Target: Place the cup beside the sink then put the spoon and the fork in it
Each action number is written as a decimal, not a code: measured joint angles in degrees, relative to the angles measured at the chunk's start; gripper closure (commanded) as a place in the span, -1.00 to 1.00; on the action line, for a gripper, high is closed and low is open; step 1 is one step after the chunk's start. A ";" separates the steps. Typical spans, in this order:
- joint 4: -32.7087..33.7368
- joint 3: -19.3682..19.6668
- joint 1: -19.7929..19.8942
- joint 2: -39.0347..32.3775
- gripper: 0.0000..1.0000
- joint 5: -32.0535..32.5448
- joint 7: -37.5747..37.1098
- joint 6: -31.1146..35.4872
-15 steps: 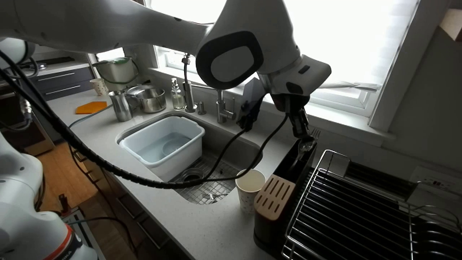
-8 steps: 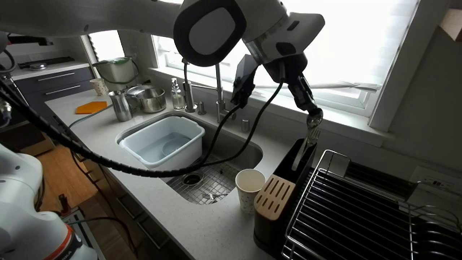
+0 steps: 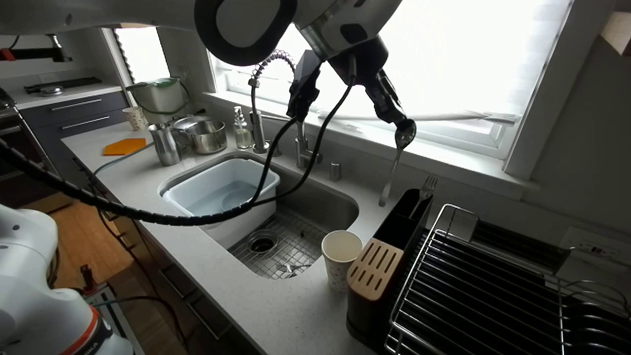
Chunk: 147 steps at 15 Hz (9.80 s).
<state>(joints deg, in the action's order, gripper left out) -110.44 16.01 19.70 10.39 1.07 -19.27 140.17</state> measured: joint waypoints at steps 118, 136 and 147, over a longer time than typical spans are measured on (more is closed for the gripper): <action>-15.17 -1.94 -2.34 11.29 0.98 2.45 7.82 -2.55; -31.76 0.73 -1.94 12.23 0.98 -2.44 13.85 20.86; -34.26 1.32 -2.11 6.97 0.98 -3.43 15.09 27.00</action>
<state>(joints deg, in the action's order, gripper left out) -144.69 17.33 17.60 17.36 -2.37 -4.17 167.17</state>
